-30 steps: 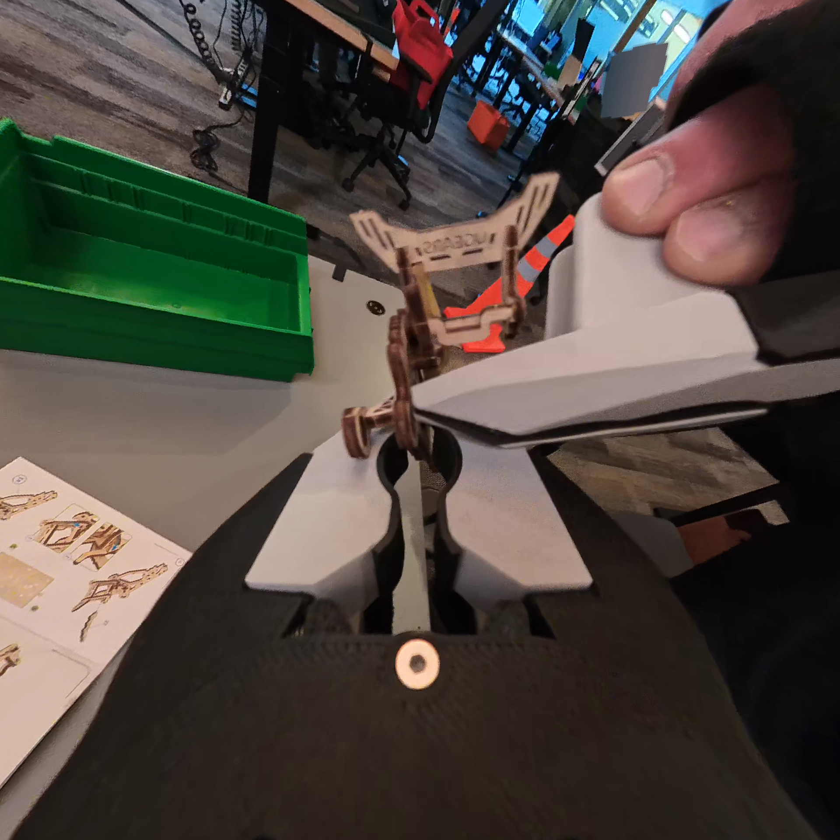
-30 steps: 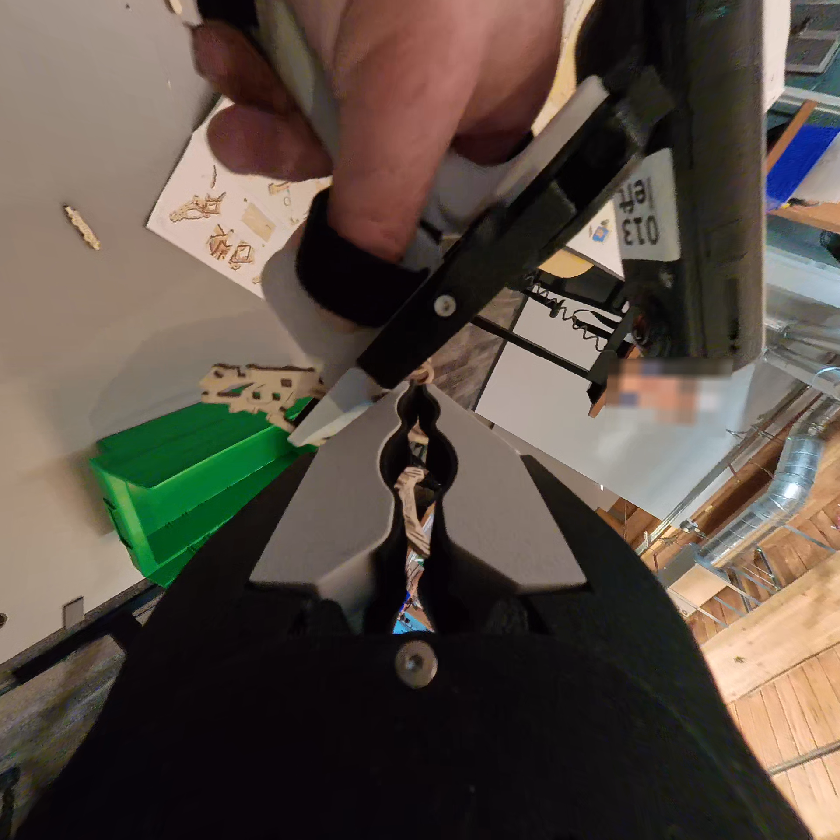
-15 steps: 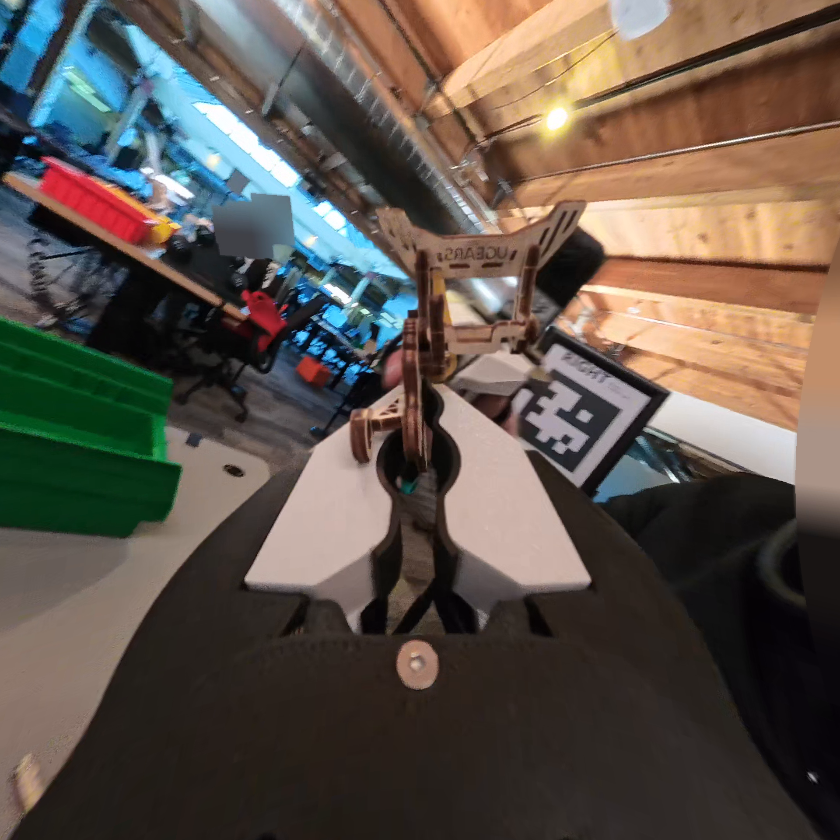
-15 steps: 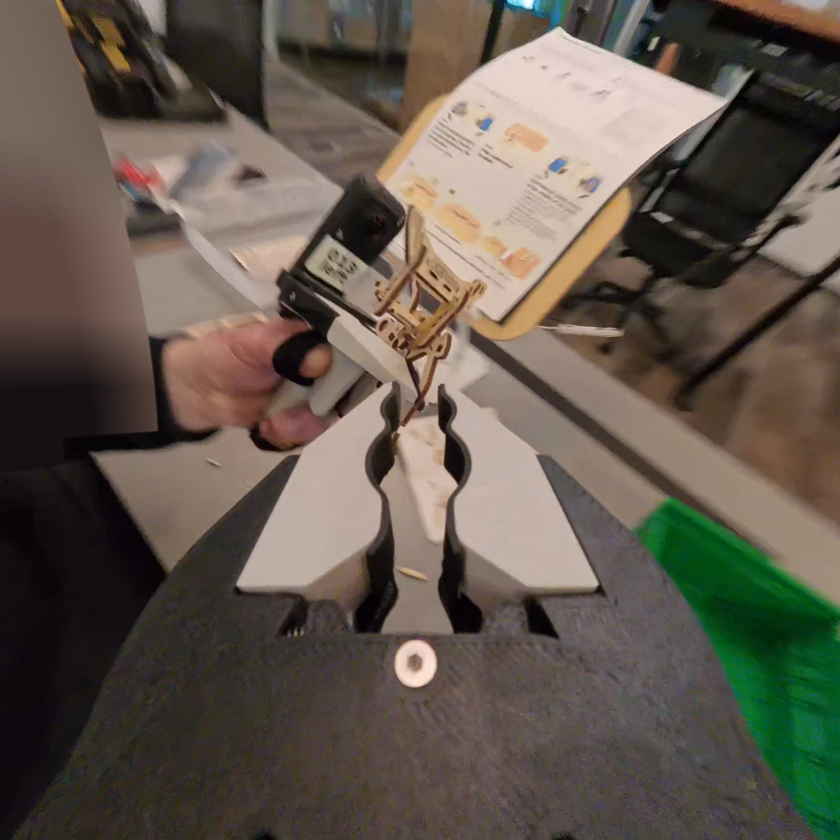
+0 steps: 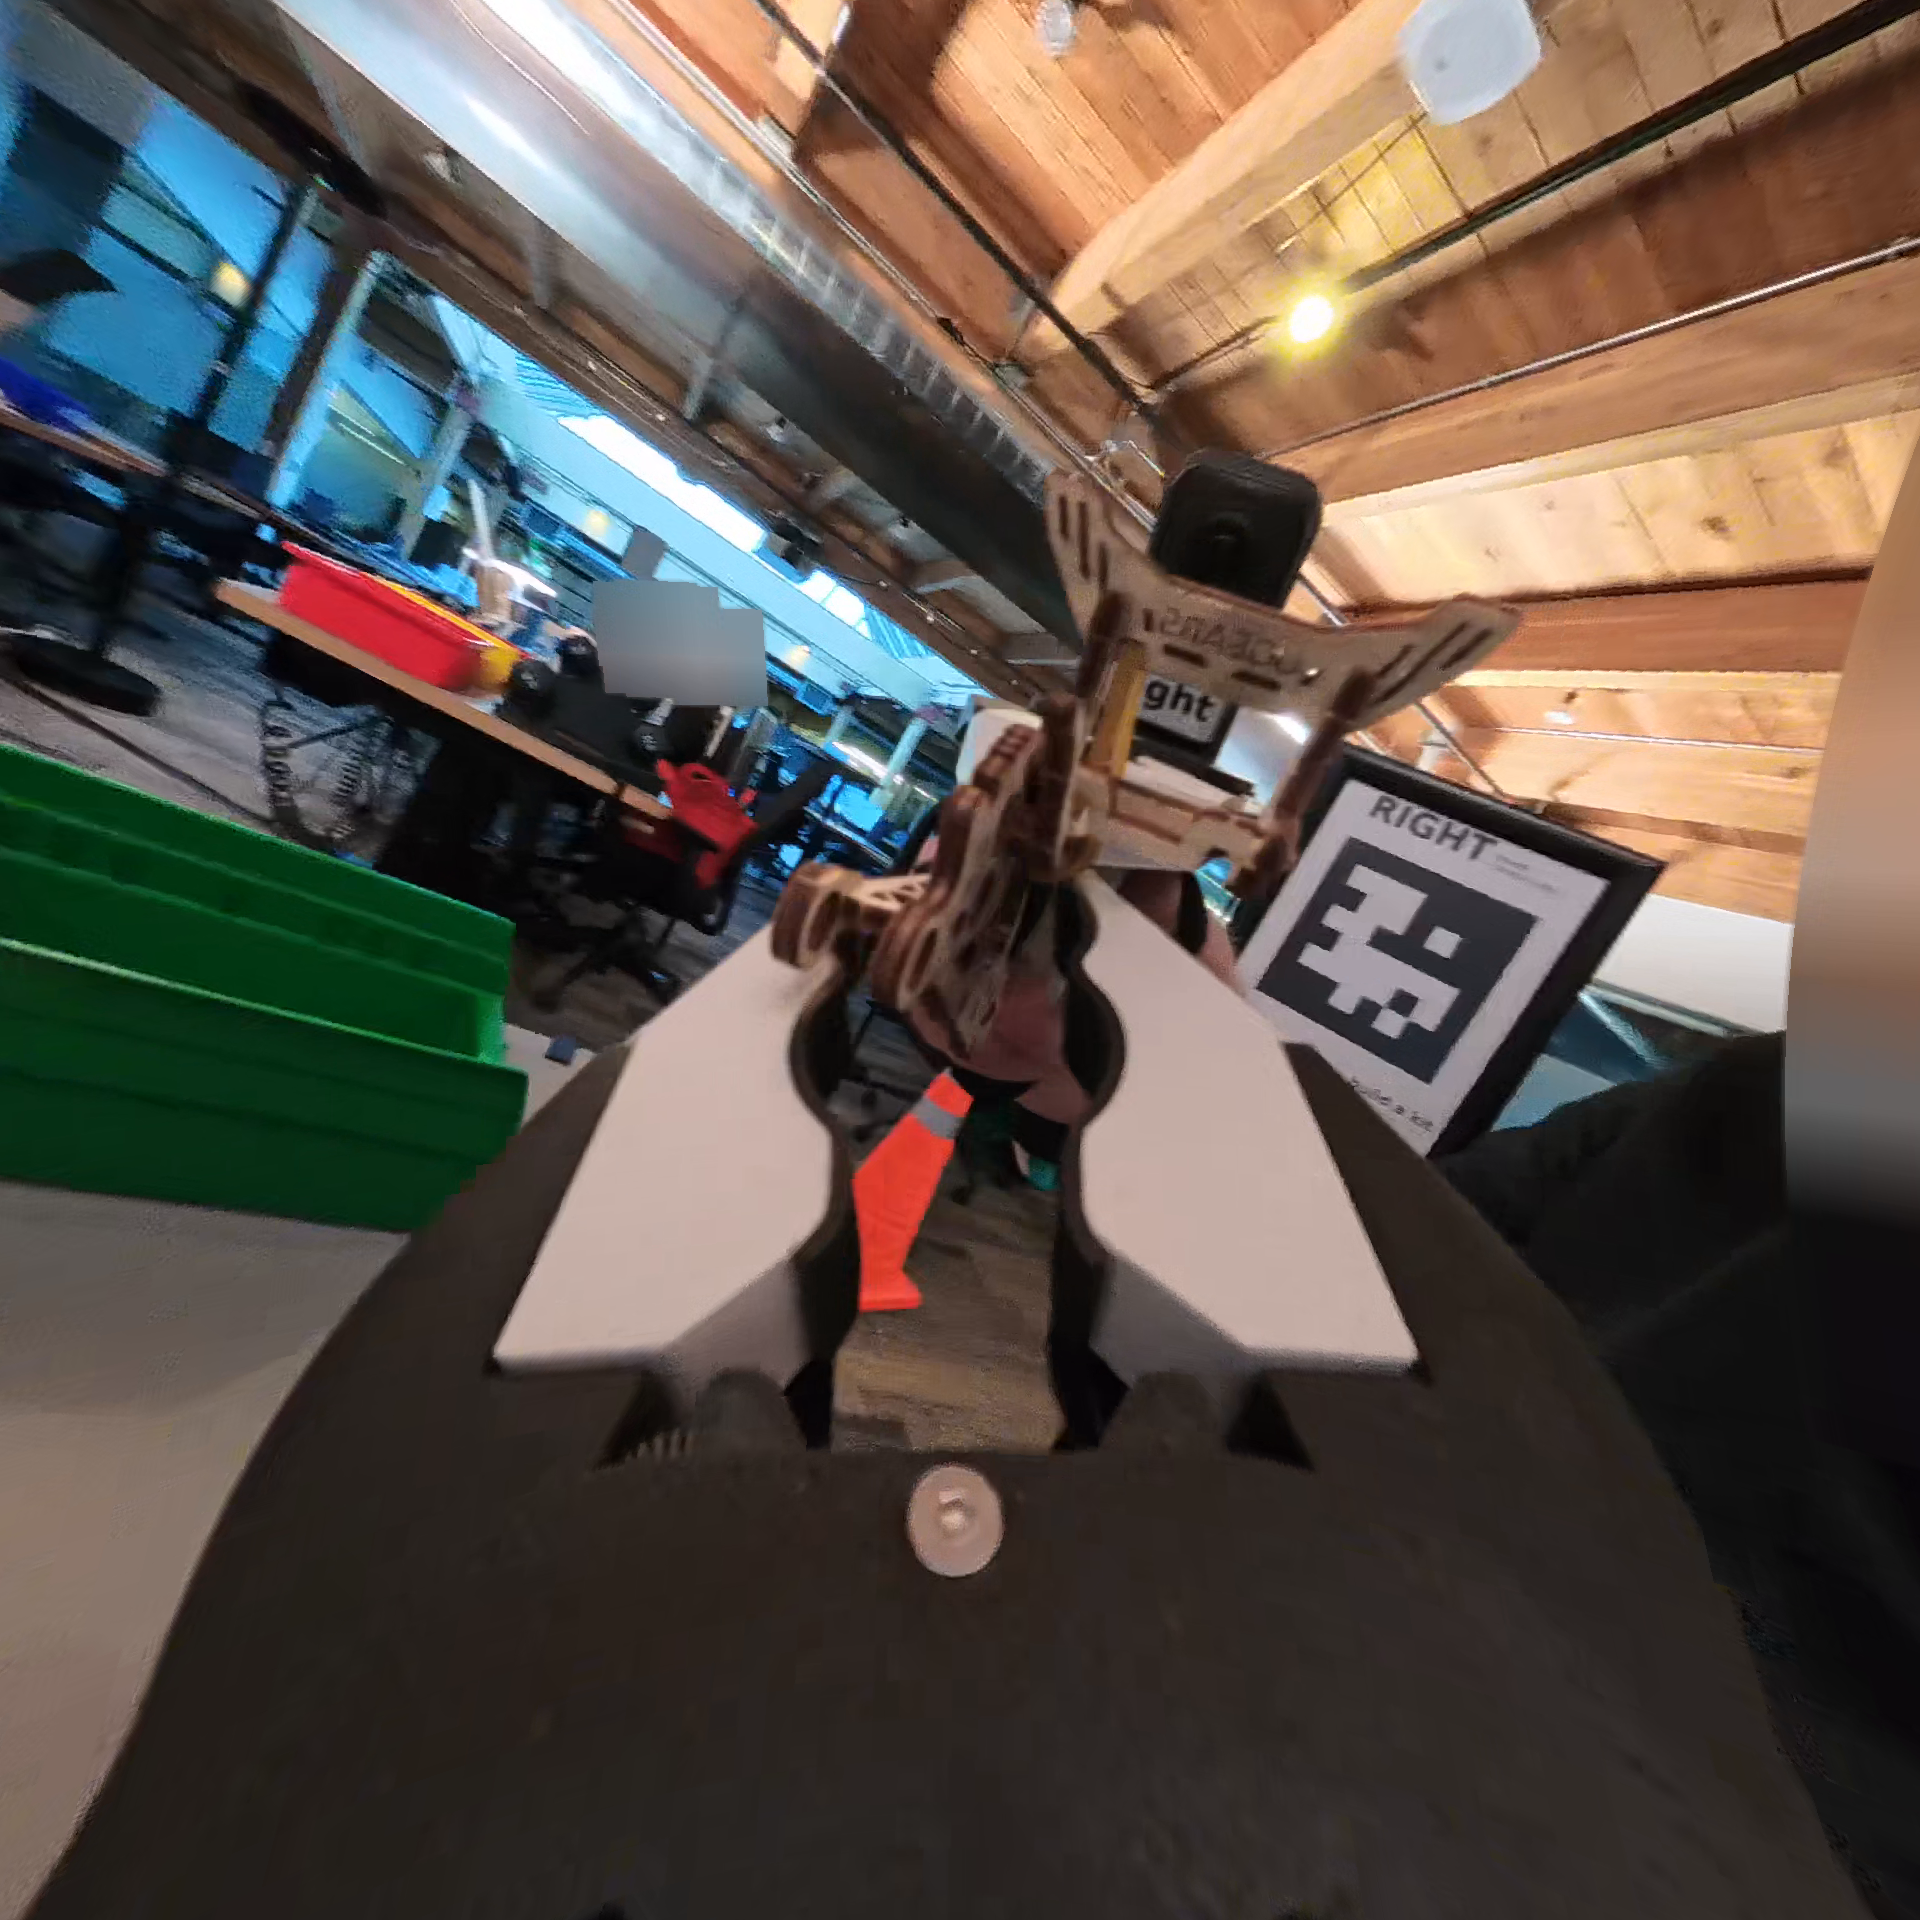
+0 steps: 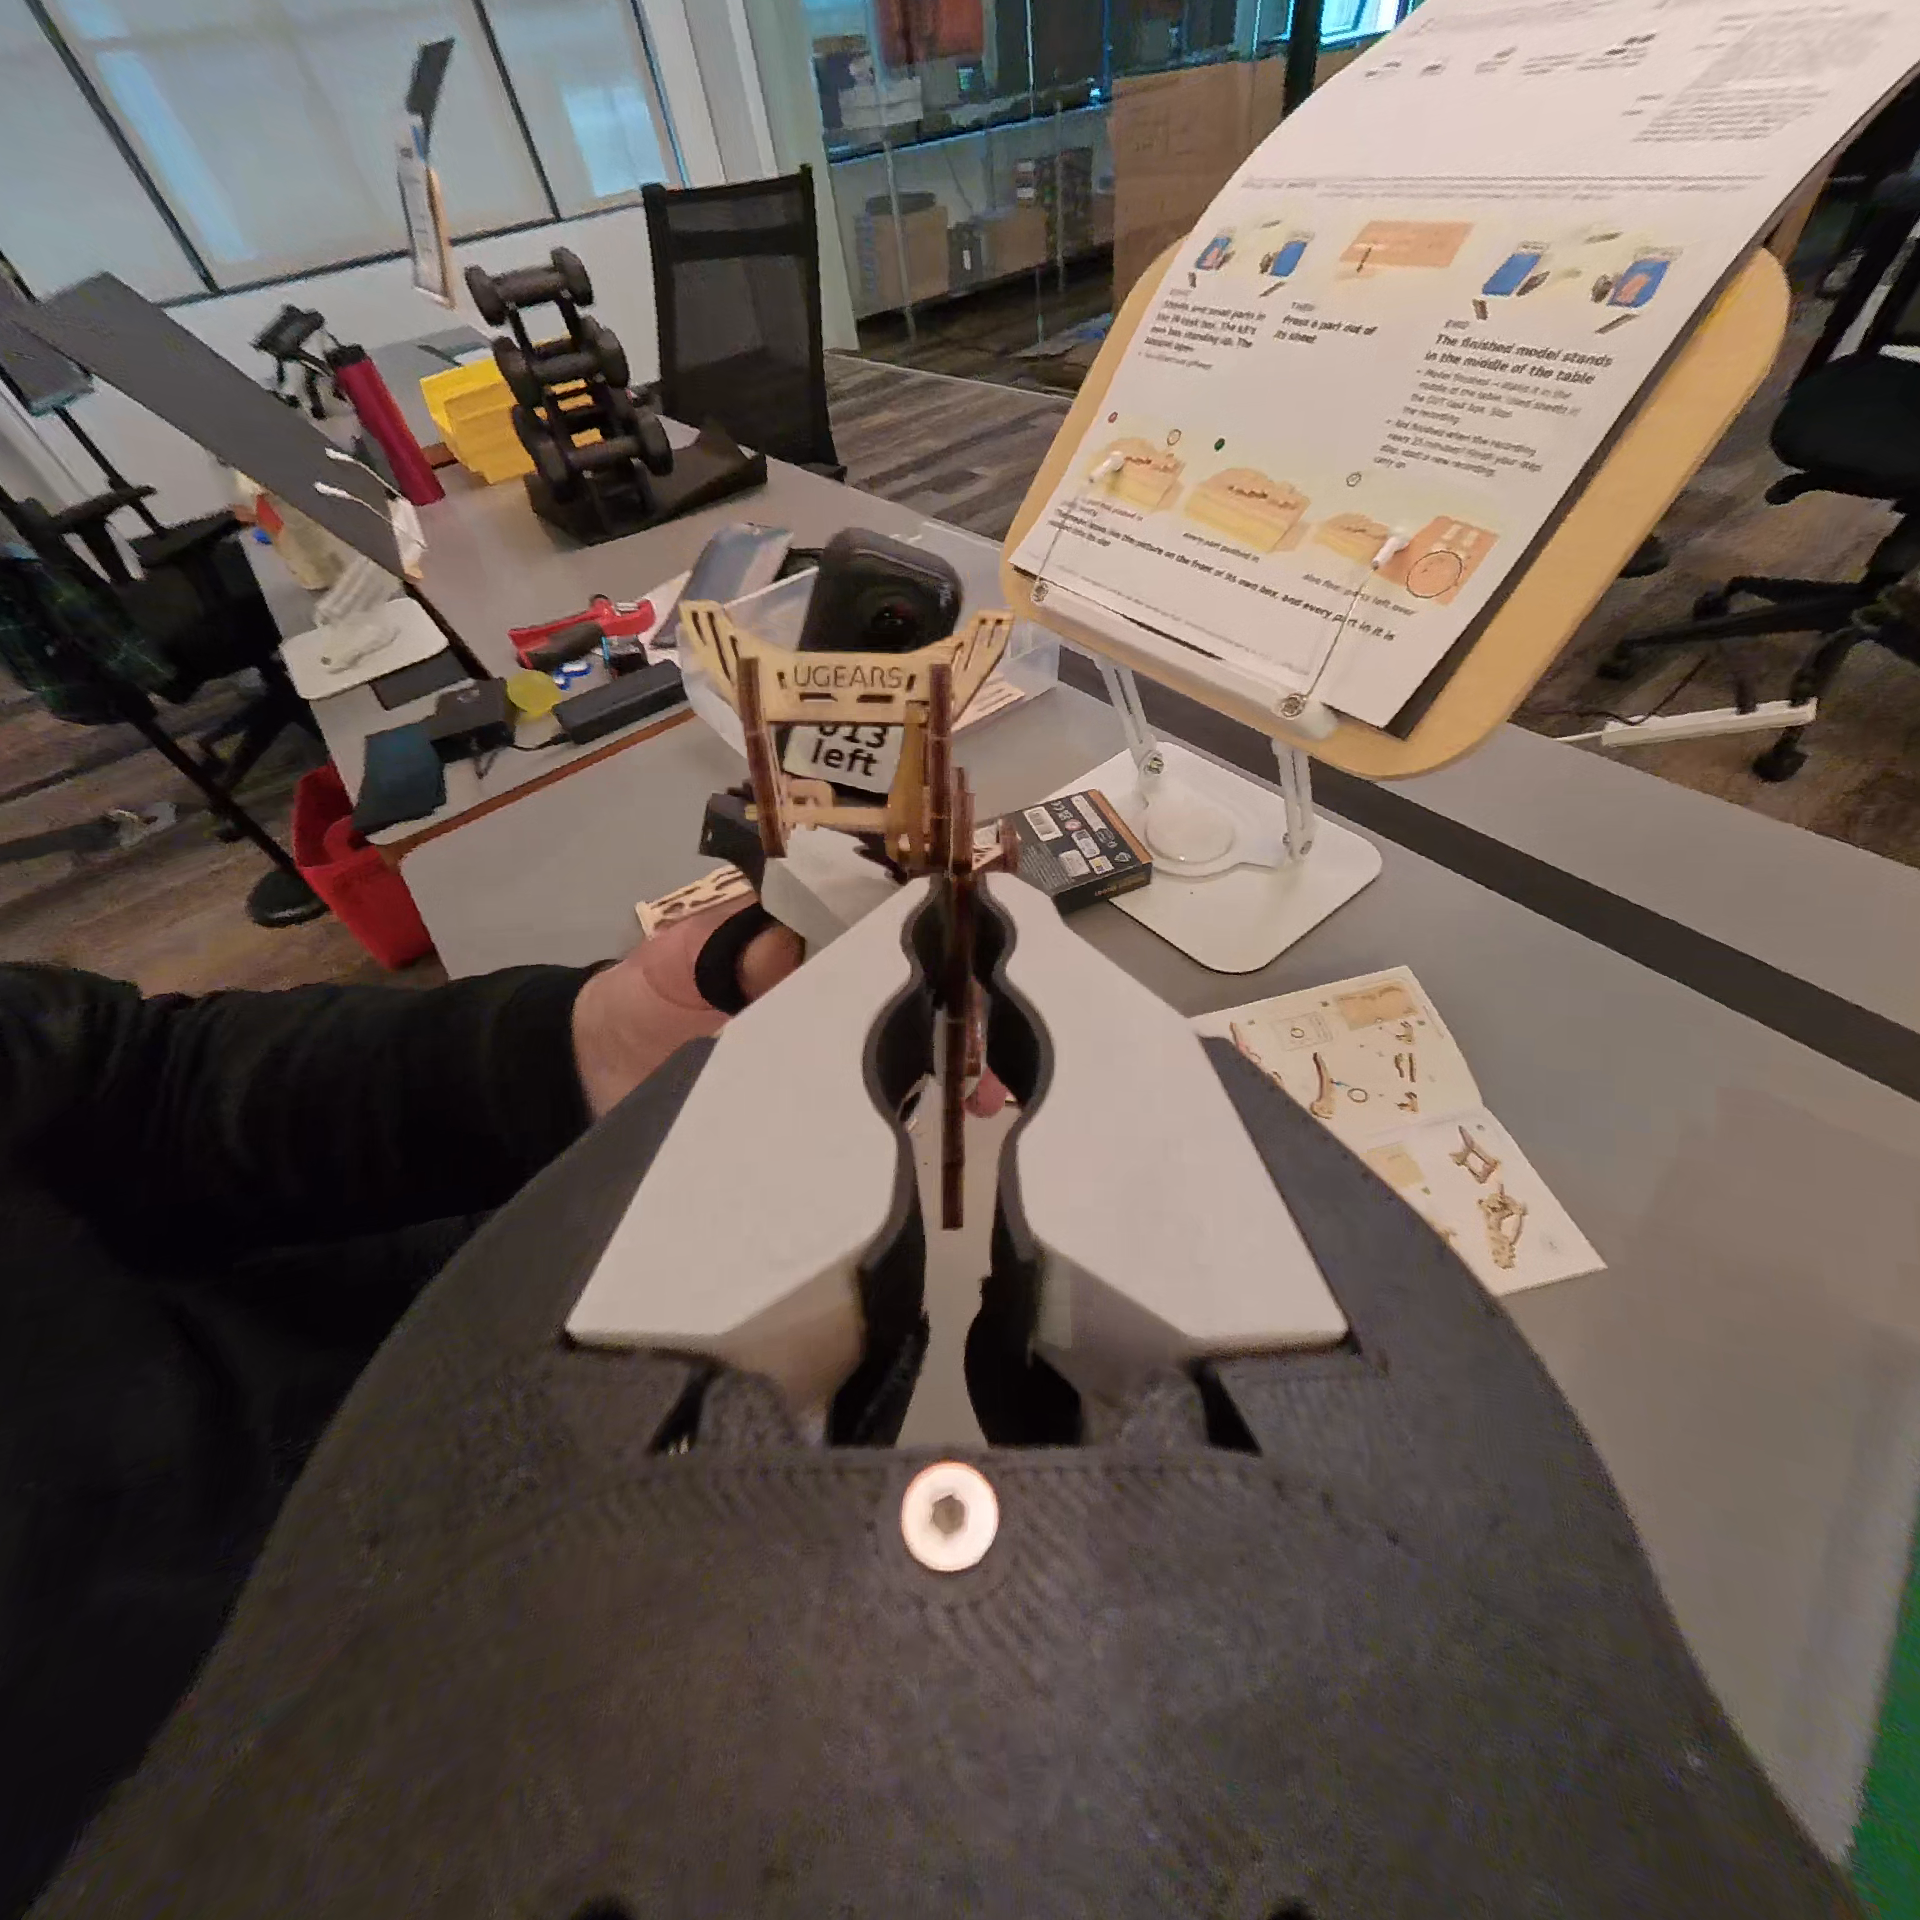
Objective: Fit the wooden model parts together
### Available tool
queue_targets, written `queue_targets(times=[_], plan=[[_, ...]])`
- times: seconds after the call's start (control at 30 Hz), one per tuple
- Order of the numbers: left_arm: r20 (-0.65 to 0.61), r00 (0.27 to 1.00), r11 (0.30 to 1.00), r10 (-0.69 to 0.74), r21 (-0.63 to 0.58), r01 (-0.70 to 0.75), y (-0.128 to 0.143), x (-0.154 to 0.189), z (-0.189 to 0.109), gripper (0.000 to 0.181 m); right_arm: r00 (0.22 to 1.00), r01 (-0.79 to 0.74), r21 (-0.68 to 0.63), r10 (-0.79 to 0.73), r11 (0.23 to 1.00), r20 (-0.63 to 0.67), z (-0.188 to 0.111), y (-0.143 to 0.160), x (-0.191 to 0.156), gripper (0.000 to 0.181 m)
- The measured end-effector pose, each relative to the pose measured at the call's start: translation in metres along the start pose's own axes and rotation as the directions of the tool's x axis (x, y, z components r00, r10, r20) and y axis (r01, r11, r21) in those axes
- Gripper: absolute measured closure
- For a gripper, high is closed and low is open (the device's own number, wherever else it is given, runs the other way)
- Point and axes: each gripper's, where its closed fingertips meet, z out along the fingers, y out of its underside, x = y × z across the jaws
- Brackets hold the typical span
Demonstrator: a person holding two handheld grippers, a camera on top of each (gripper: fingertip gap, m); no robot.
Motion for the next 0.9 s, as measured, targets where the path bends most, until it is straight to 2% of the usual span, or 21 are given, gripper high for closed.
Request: queue_targets(times=[0.13,0.2,0.3,0.4,0.47,0.53,0.63,0.7,0.9], plan=[[0.182,0.980,0.996,0.084,0.000,-0.086,0.003,-0.018,-0.028,0.122,0.995,0.060,-0.053,-0.063,0.997,-0.072,-0.001,0.005,0.008,0.181],[0.269,0.949,0.986,0.162,-0.020,-0.163,-0.001,-0.021,-0.046,0.120,0.981,0.130,-0.136,-0.147,0.982,-0.123,-0.002,0.012,0.014,0.181],[0.327,0.884,0.941,0.334,-0.167,-0.294,-0.001,-0.018,-0.061,0.120,0.981,0.169,-0.222,-0.186,0.960,-0.061,0.003,0.020,0.007,0.181],[0.288,0.850,0.892,0.441,-0.248,-0.379,-0.006,-0.008,-0.071,0.124,0.965,0.253,-0.322,-0.264,0.912,0.010,0.006,0.028,0.003,0.181],[0.224,0.866,0.878,0.447,-0.296,-0.377,-0.004,0.000,-0.073,0.134,0.944,0.324,-0.374,-0.325,0.869,0.063,0.009,0.031,-0.004,0.181],[0.195,0.843,0.825,0.501,-0.402,-0.397,0.008,-0.004,-0.074,0.138,0.929,0.367,-0.412,-0.353,0.834,0.112,0.014,0.033,-0.011,0.181],[0.121,0.836,0.774,0.536,-0.464,-0.430,0.022,0.001,-0.070,0.152,0.911,0.411,-0.444,-0.375,0.796,0.171,0.022,0.032,-0.020,0.181],[0.124,0.822,0.765,0.556,-0.464,-0.447,0.022,-0.001,-0.071,0.164,0.900,0.435,-0.464,-0.387,0.772,0.199,0.025,0.032,-0.025,0.181],[0.081,0.854,0.814,0.514,-0.361,-0.456,0.017,0.009,-0.072,0.169,0.902,0.431,-0.445,-0.359,0.785,0.240,0.030,0.022,-0.034,0.181]])
